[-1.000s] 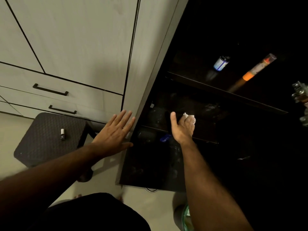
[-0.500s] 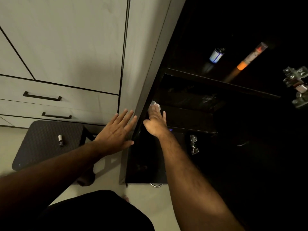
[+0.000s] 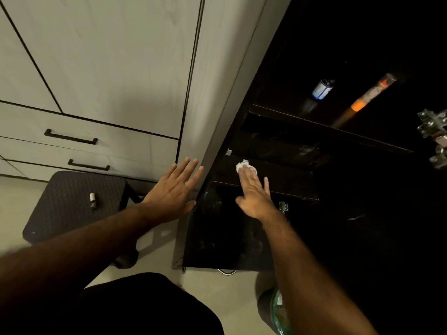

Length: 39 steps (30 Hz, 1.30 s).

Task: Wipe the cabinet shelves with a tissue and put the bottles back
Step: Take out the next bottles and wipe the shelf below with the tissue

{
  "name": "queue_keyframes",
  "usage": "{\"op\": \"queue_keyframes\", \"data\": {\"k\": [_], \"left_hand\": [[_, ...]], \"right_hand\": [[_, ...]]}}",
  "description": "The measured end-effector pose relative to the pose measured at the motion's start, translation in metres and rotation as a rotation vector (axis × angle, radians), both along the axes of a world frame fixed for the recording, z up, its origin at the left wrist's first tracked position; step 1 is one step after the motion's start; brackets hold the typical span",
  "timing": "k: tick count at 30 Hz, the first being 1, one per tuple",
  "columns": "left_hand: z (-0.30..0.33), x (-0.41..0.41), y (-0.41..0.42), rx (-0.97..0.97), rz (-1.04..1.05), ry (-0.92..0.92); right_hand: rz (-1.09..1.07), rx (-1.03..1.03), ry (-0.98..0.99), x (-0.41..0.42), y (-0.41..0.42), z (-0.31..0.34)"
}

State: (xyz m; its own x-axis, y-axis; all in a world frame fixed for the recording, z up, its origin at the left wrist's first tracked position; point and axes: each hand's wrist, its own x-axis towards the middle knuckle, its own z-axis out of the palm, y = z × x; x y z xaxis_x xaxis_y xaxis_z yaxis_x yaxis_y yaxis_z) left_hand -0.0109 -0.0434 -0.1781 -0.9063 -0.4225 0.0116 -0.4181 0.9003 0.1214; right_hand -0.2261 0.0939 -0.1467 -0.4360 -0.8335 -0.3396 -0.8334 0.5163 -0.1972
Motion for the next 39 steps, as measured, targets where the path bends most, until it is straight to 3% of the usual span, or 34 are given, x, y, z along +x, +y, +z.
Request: {"op": "queue_keyframes", "data": {"k": [3, 7, 11, 15, 18, 22, 27, 34, 39], "left_hand": [[-0.002, -0.001, 0.004, 0.007, 0.019, 0.001], [-0.002, -0.003, 0.007, 0.011, 0.021, 0.009], [0.001, -0.004, 0.003, 0.023, 0.056, 0.013], [-0.001, -0.003, 0.006, 0.03, 0.068, 0.003], [-0.002, -0.005, 0.01, 0.025, 0.067, 0.004], [-0.001, -0.006, 0.018, 0.004, 0.069, -0.002], [0.003, -0.013, 0.02, 0.03, 0.07, 0.029], [0.0, -0.009, 0.023, 0.04, 0.089, 0.015], [-0.002, -0.013, 0.029, 0.05, 0.094, -0.015]], "right_hand": [[-0.076, 0.001, -0.004, 0.016, -0.031, 0.003], [0.072, -0.044, -0.06, 0.053, -0.043, 0.0], [0.207, -0.041, 0.0, 0.025, 0.004, -0.002], [0.004, 0.064, 0.077, -0.007, 0.007, 0.007], [-0.032, 0.018, 0.036, 0.025, -0.022, 0.0], [0.058, -0.078, 0.032, 0.068, -0.03, -0.014], [0.226, -0.083, 0.161, 0.031, 0.018, -0.014], [-0.16, 0.059, 0.162, -0.026, 0.032, -0.001], [0.031, -0.097, 0.045, 0.029, 0.0, -0.013]]}}
